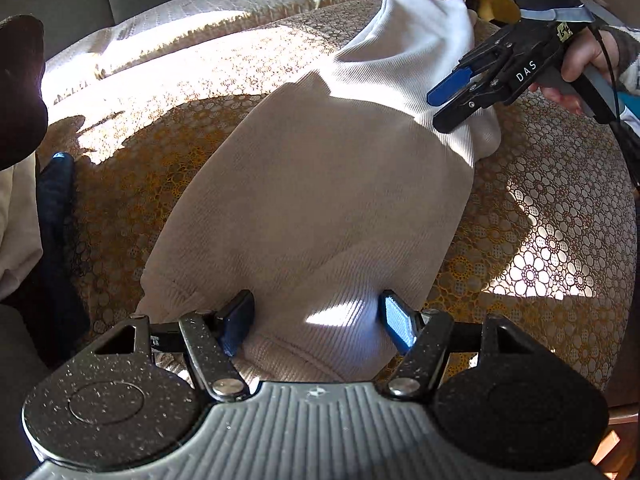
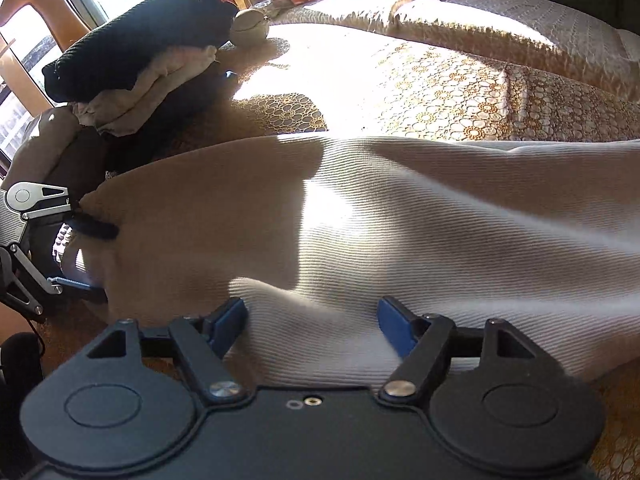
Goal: Fold clothes
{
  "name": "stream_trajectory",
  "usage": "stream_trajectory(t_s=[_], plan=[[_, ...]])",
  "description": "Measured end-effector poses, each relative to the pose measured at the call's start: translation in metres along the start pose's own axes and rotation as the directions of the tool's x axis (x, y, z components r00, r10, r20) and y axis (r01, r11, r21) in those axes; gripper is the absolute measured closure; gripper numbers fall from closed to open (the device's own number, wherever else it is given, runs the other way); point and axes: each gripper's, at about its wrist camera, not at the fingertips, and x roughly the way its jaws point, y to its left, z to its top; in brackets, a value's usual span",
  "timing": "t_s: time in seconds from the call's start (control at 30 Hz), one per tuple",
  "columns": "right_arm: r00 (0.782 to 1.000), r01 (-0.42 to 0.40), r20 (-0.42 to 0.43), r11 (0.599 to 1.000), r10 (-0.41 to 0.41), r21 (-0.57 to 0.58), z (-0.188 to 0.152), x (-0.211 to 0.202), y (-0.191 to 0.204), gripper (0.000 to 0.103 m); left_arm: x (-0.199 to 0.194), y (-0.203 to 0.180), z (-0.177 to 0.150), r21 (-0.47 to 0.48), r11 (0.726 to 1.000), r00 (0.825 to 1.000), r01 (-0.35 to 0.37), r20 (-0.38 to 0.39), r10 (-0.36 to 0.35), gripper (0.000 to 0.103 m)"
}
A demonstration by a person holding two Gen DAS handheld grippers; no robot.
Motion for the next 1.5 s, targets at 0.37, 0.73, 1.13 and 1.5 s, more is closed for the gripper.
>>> stream_trajectory(t_s=[0.37,0.73,1.13,1.5], plan=[[0.998,0.042,0.032,0.993,-0.046,0.113,0.006,-0.028,-0.011,0.0,-0.002,-0.012,0.008,0.036,0.999,1.0,-0.014,-0.007,0.015,0.027],[0.916,0.293,0.049,0.748,-0.398,0.595,-0.009,-0.14,-0.179,0.0,0.004,-0.059,0.066,0.145,0.988,0.996,0.05,0.061,-0.06,0.027],[0.899,0.327,0.015,0.695,-0.437,0.641,-0.023,-0.146,-0.217,0.0,0.036,-0.077,0.091,0.154,0.982,0.993,0.11,0.035,-0.117,0.027],[0.913,0.313,0.003,0.705,-0.408,0.637,-0.018,-0.135,-0.208,0.0,0.033,-0.078,0.073,0.221,0.972,0.996,0.083,0.003,-0.085,0.027]])
